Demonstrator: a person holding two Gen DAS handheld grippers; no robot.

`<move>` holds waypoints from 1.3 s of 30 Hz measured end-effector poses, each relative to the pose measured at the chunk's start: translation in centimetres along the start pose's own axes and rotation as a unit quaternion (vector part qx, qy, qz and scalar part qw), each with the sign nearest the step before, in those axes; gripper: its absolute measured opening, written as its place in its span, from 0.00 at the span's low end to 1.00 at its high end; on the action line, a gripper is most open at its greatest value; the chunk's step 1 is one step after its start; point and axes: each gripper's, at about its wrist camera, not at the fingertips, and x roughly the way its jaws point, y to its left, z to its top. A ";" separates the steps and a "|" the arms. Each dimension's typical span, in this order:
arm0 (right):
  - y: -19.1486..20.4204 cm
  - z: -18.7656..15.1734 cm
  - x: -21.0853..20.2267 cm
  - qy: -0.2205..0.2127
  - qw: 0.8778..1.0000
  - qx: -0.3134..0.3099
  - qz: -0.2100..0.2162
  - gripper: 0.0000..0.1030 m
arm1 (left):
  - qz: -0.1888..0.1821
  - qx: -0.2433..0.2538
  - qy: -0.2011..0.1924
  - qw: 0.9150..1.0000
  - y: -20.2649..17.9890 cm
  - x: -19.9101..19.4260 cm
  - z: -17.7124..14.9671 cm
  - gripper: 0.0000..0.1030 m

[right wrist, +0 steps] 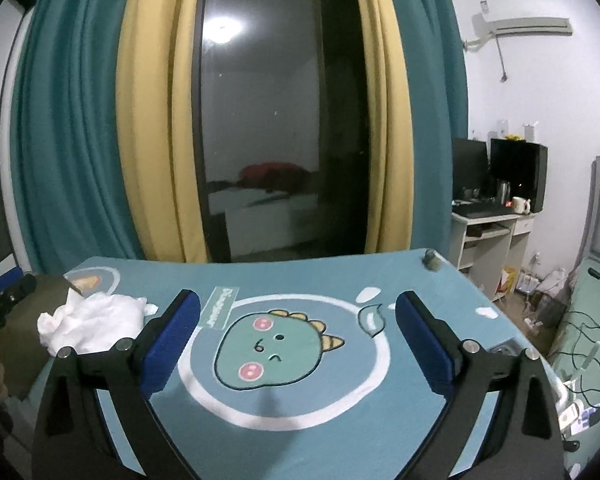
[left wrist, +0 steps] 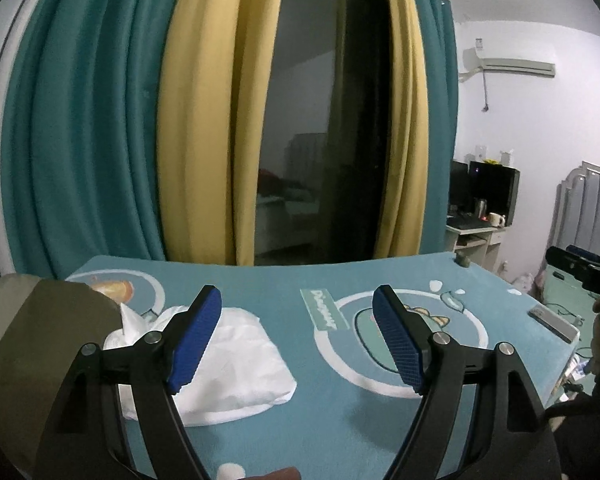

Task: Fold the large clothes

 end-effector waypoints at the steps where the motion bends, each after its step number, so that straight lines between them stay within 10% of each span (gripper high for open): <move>1: 0.1 0.0 0.1 0.003 1.000 0.000 0.001 0.95 | 0.002 -0.003 0.002 1.000 0.3 0.1 -0.1 0.79; 39: 1.9 -1.1 2.7 0.051 0.998 -0.019 0.025 0.95 | 0.005 -0.033 0.028 0.999 2.4 2.0 -1.1 0.79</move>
